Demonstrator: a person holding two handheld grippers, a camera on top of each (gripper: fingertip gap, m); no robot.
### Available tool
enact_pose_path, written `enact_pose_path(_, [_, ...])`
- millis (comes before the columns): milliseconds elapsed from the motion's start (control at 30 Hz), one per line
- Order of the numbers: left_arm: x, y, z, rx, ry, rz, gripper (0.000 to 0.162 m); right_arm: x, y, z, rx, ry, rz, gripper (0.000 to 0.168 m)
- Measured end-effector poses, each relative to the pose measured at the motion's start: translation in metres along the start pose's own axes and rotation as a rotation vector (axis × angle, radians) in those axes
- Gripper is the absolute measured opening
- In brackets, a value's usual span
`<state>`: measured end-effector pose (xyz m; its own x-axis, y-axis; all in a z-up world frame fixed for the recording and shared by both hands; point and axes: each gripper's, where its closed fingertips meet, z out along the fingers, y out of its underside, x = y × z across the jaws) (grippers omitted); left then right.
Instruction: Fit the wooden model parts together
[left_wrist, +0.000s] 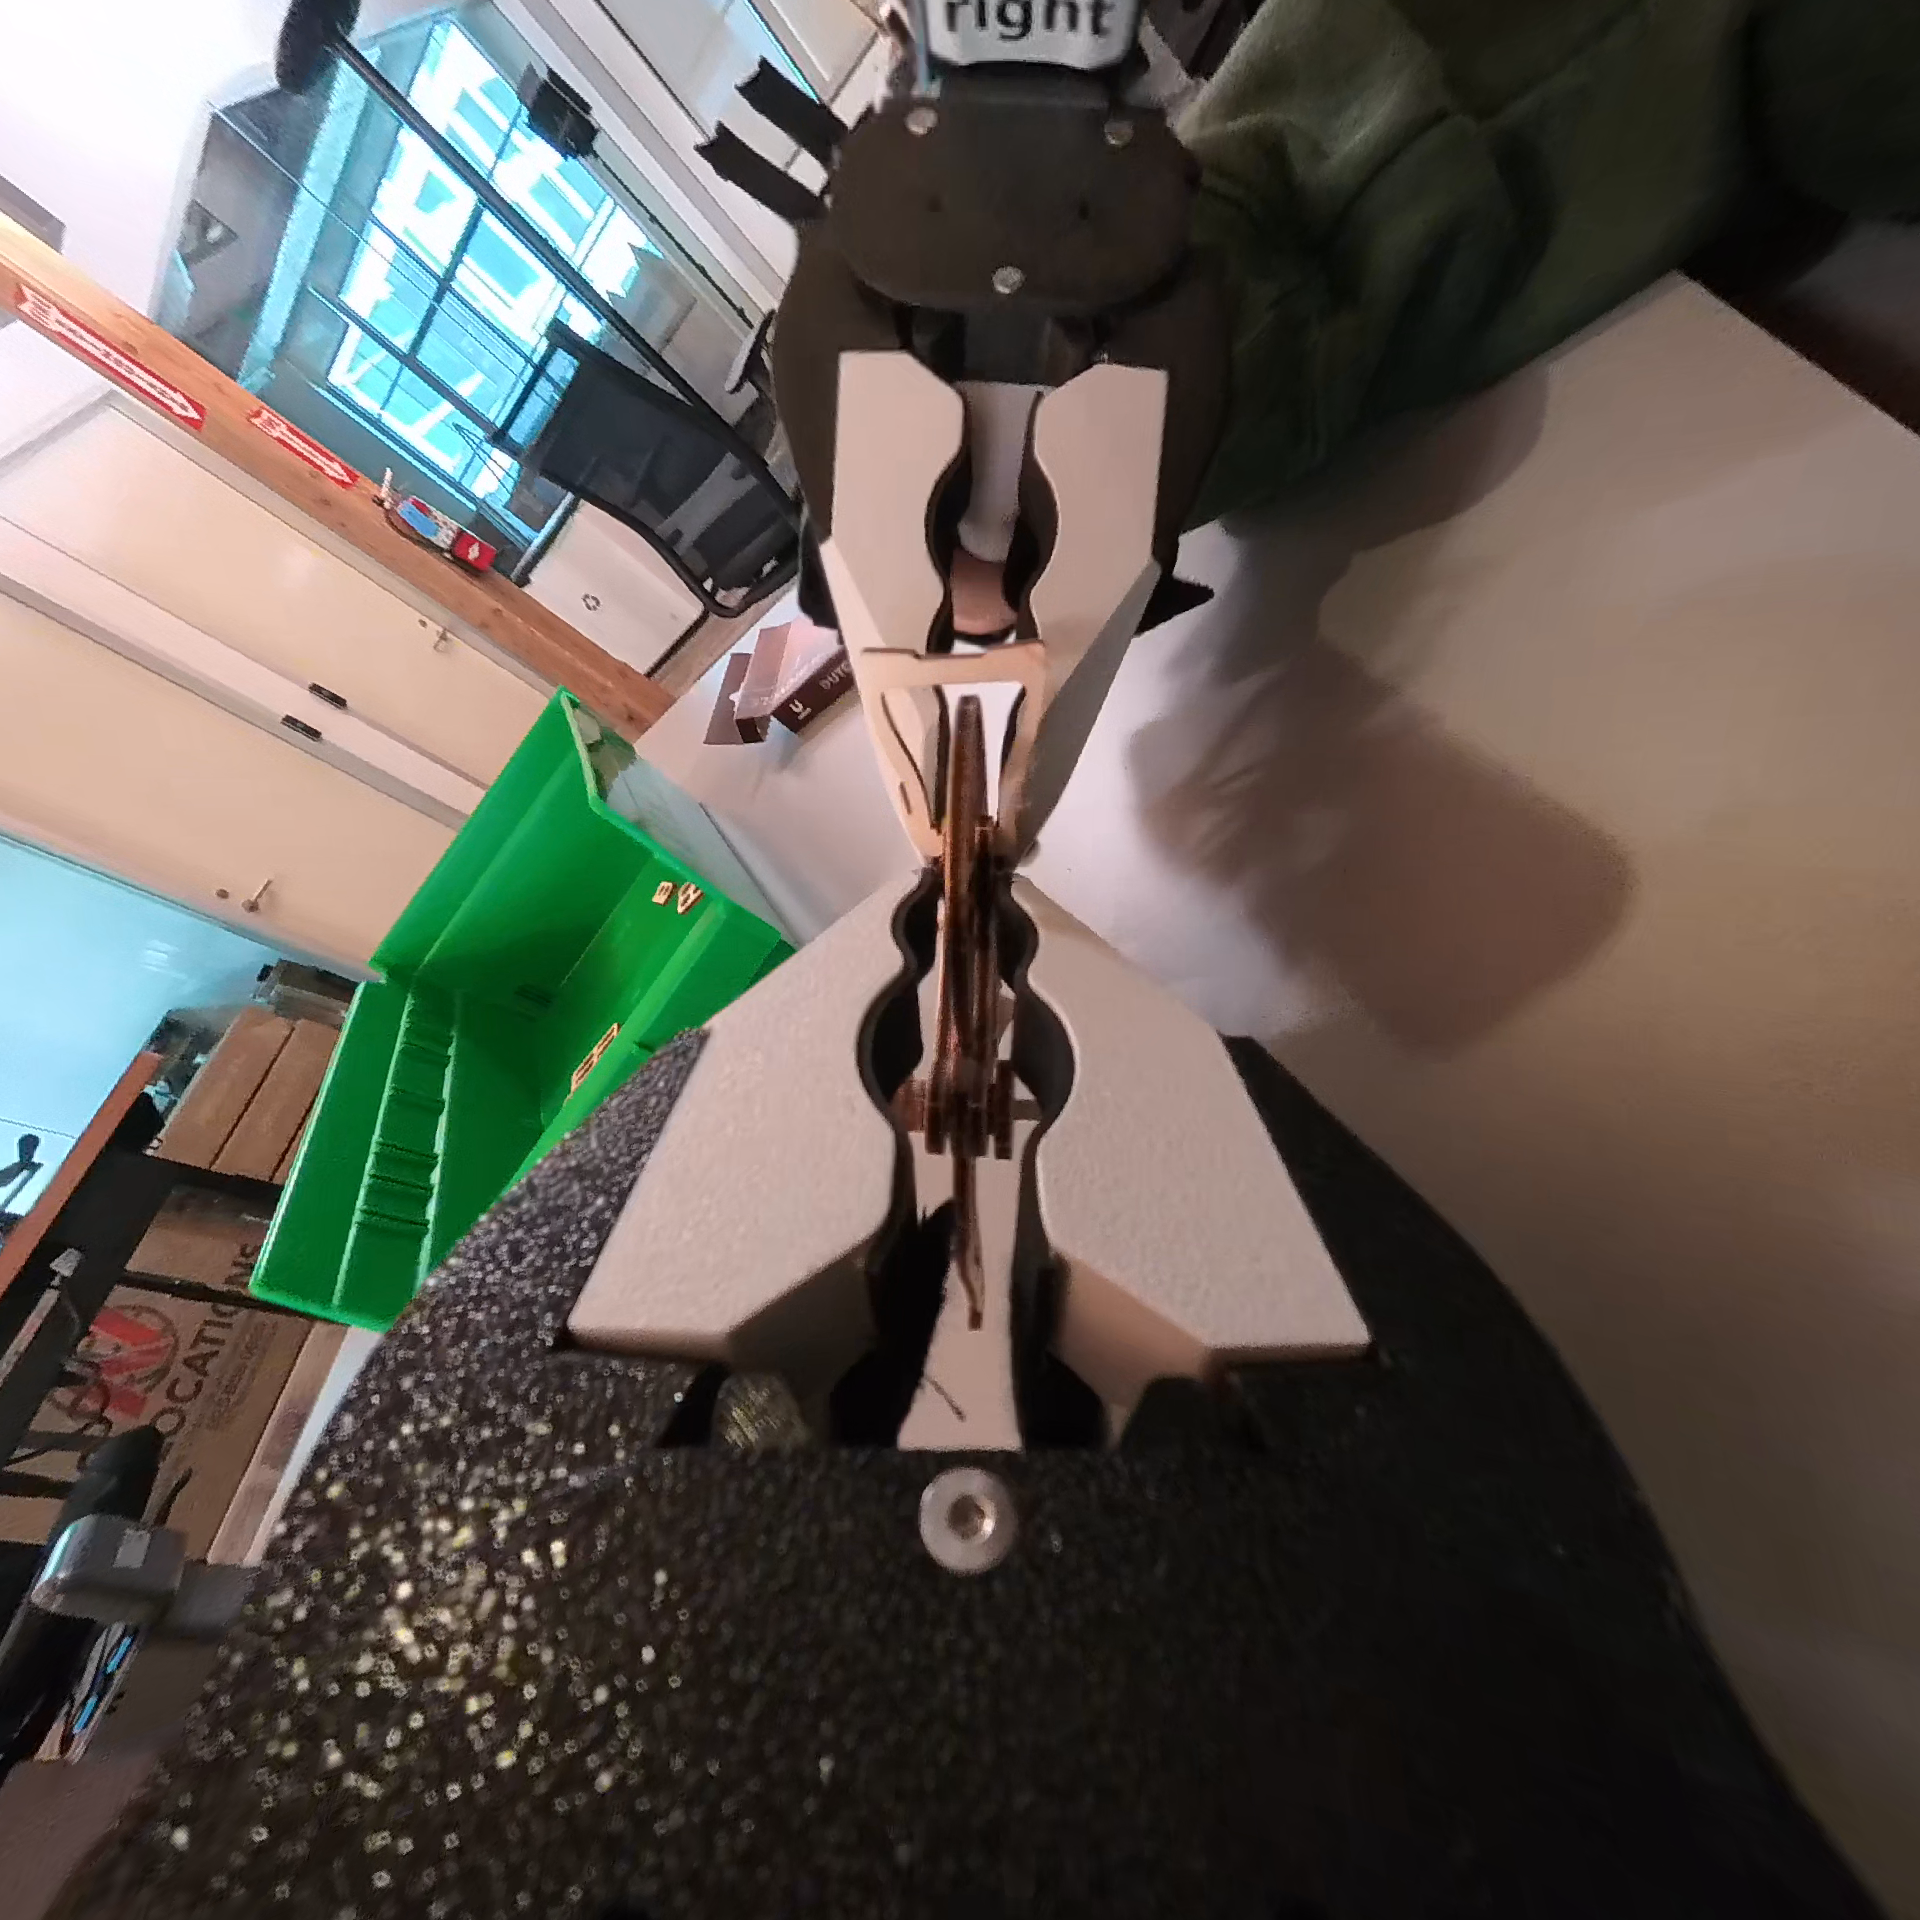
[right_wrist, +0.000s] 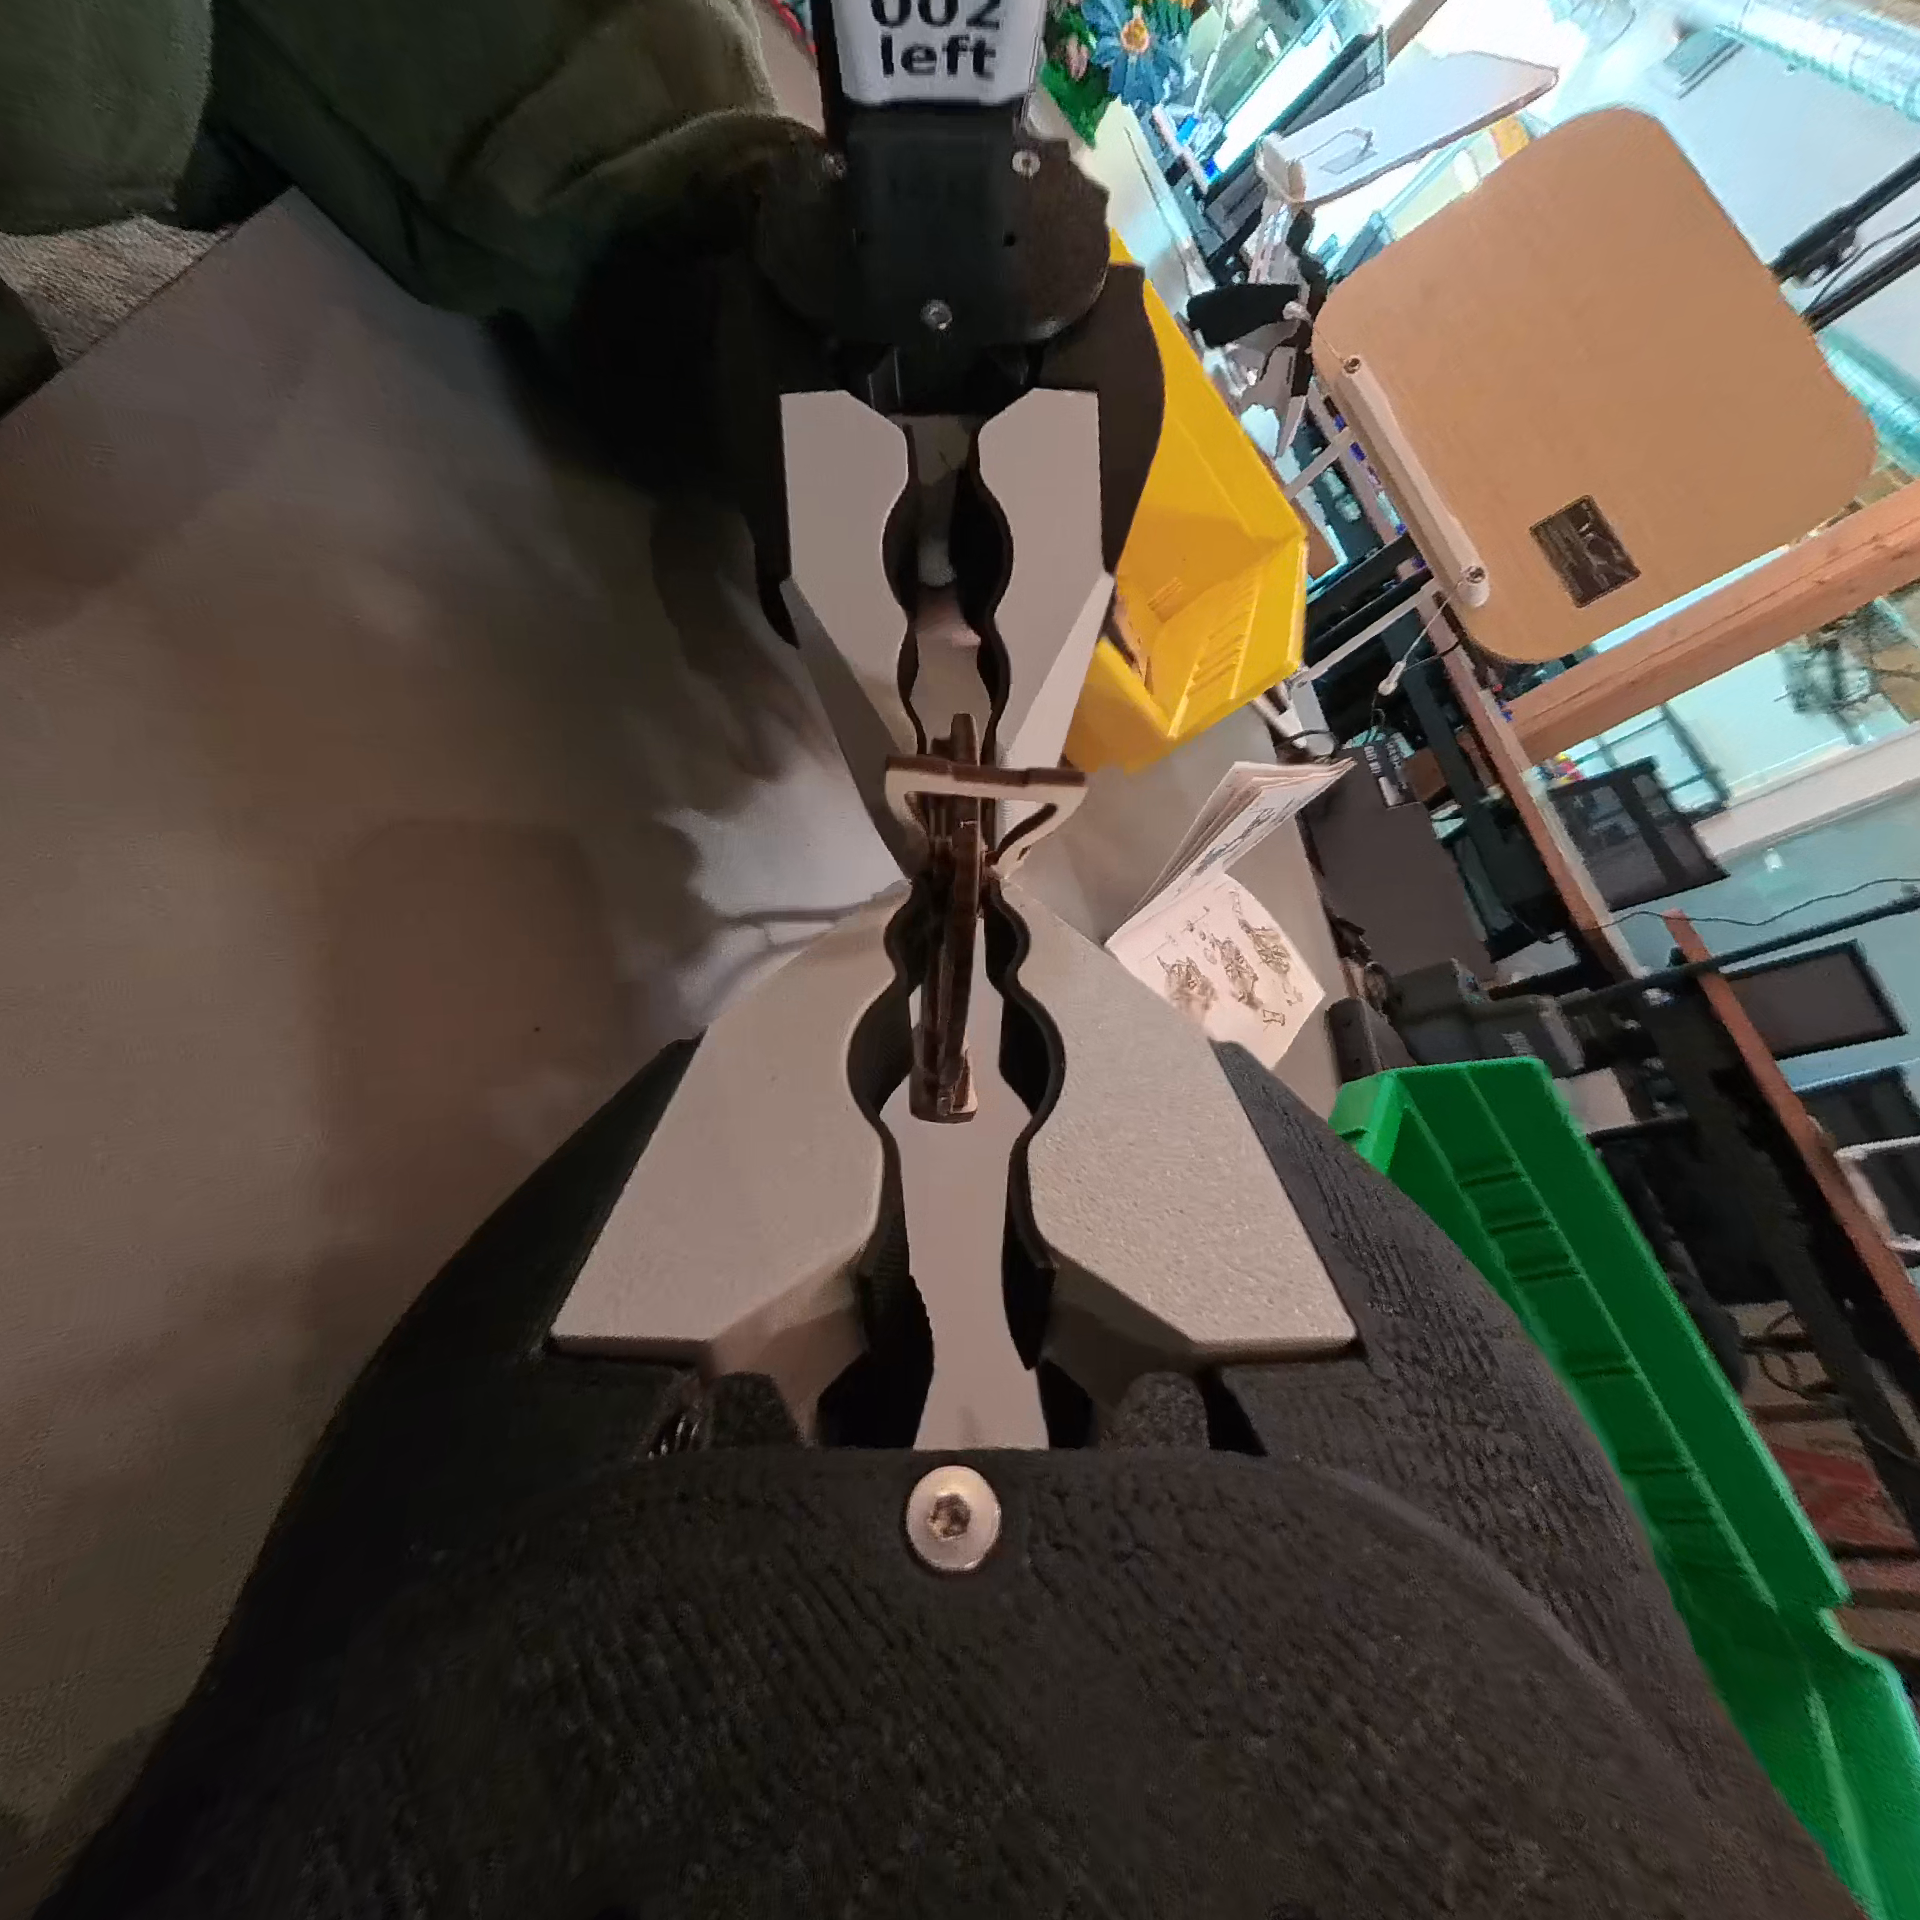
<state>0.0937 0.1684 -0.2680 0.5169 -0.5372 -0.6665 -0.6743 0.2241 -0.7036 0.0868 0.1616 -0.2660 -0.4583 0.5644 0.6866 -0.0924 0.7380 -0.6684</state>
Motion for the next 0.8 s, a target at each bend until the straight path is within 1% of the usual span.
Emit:
enact_pose_path(33, [-0.001, -0.001, -0.001, 0.007, -0.005, 0.008, 0.009, 0.0, -0.001, 0.0, 0.005, 0.015, -0.034, 0.008])
enact_pose_path(100, [-0.007, 0.001, -0.004, -0.005, -0.04, 0.044, 0.021, 0.0, 0.002, 0.0, -0.025, 0.04, -0.112, 0.008])
enact_pose_path(133, [-0.008, 0.002, -0.006, -0.009, -0.049, 0.07, 0.02, 0.0, 0.006, 0.0, -0.049, 0.05, -0.148, 0.009])
enact_pose_path(200, [-0.006, 0.003, -0.009, -0.008, -0.038, 0.12, 0.011, 0.002, 0.008, 0.0, -0.064, 0.064, -0.173, 0.009])
enact_pose_path(233, [-0.004, 0.004, -0.009, -0.013, -0.03, 0.136, 0.001, 0.003, 0.008, 0.0, -0.061, 0.067, -0.166, 0.009])
enact_pose_path(267, [-0.004, 0.005, -0.008, -0.024, -0.03, 0.145, 0.0, 0.003, 0.009, -0.002, -0.058, 0.062, -0.16, 0.01])
enact_pose_path(300, [-0.004, 0.008, -0.007, -0.044, -0.035, 0.157, 0.0, 0.002, 0.011, -0.003, -0.063, 0.044, -0.16, 0.016])
enact_pose_path(367, [-0.004, 0.012, -0.007, -0.062, -0.041, 0.18, 0.0, 0.003, 0.023, -0.011, -0.111, 0.017, -0.164, 0.036])
enact_pose_path(400, [-0.005, 0.014, -0.007, -0.069, -0.045, 0.184, 0.0, 0.006, 0.03, -0.017, -0.143, 0.011, -0.151, 0.041])
enact_pose_path(433, [-0.006, 0.016, -0.007, -0.077, -0.045, 0.185, 0.0, 0.011, 0.035, -0.024, -0.166, 0.007, -0.121, 0.042])
enact_pose_path(500, [-0.005, 0.02, -0.006, -0.093, -0.041, 0.193, 0.0, 0.021, 0.044, -0.04, -0.183, -0.003, 0.003, 0.041])
enact_pose_path(600, [0.0, 0.027, -0.002, -0.135, -0.022, 0.234, 0.0, 0.014, 0.069, -0.062, -0.233, -0.153, 0.387, 0.037])
enact_pose_path(667, [0.006, 0.032, 0.001, -0.161, -0.006, 0.282, 0.0, 0.002, 0.084, -0.069, -0.261, -0.255, 0.594, 0.034])
enact_pose_path(733, [0.011, 0.033, 0.003, -0.172, 0.001, 0.327, 0.0, -0.004, 0.098, -0.067, -0.308, -0.286, 0.685, 0.032])
enact_pose_path(800, [0.012, 0.033, 0.003, -0.182, 0.002, 0.357, 0.0, -0.008, 0.107, -0.06, -0.349, -0.286, 0.708, 0.028])
